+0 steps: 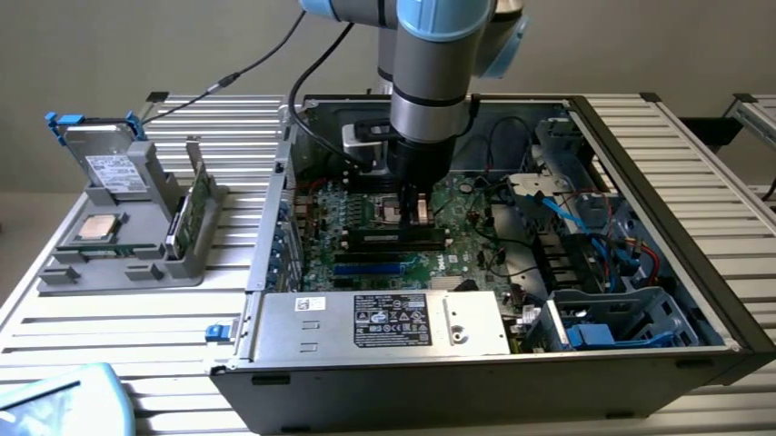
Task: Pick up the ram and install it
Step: 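Insert the ram into the slot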
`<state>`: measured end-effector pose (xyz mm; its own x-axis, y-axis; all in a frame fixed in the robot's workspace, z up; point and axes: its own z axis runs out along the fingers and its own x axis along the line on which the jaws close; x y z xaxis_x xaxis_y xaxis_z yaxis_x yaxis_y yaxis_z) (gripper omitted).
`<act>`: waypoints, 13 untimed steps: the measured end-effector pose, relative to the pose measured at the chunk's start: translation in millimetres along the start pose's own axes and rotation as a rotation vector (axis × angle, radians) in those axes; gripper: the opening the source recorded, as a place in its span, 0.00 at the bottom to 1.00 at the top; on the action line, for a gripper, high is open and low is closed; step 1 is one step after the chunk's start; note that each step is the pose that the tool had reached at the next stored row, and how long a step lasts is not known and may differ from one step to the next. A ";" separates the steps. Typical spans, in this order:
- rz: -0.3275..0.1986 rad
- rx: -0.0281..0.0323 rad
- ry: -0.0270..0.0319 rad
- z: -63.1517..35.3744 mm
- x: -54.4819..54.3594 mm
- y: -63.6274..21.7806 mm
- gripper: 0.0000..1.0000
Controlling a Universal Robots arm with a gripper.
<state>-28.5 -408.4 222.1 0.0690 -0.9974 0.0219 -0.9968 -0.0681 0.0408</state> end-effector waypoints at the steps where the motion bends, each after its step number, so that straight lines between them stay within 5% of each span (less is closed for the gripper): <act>1: 0.000 0.0000 0.0004 0.3 -0.1 0.0 0.14; 13: 0.000 -0.0004 0.0045 3.1 -1.3 -0.2 0.14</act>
<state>-28.6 -407.2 219.0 0.0690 -0.9973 0.0264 -0.9968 -0.0679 0.0412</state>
